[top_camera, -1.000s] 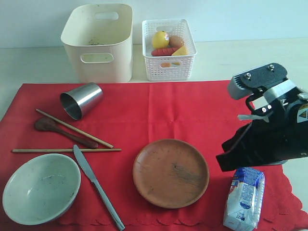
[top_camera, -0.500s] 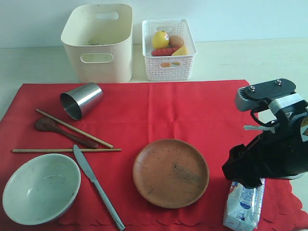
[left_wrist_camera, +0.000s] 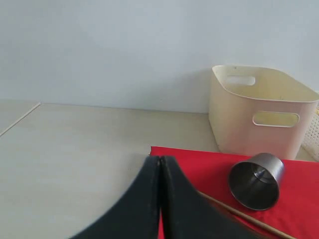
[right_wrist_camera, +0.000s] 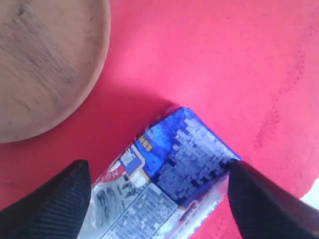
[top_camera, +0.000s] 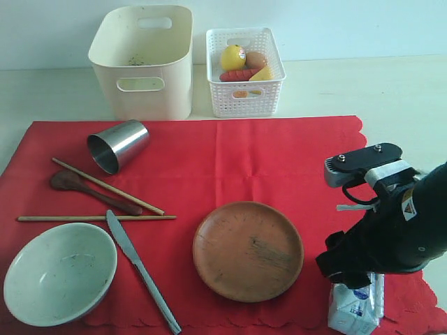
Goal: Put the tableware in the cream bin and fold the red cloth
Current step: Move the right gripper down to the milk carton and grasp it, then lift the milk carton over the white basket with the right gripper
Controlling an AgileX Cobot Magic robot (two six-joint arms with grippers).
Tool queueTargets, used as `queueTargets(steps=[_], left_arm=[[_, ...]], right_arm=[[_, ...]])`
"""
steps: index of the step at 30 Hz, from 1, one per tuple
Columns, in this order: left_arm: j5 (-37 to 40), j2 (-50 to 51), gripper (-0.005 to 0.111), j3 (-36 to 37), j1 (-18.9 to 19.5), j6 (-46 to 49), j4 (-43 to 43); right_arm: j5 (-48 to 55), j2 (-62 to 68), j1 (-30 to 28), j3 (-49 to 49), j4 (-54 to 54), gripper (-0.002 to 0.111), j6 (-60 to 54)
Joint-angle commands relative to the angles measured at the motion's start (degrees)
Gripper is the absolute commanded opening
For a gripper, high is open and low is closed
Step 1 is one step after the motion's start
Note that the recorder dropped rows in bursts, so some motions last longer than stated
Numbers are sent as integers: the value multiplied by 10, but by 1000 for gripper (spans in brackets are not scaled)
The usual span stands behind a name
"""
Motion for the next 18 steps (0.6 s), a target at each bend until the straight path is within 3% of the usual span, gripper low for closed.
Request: queueTargets(steps=[1, 10, 18], left_arm=[[-3, -4, 1, 0, 1, 2, -1], [-3, -4, 1, 0, 1, 2, -1], [-3, -4, 1, 0, 1, 2, -1]], right_arm=[[-17, 34, 3, 3, -46, 73, 60], [-40, 58, 3, 3, -48, 68, 66], [-34, 58, 3, 3, -48, 25, 66]])
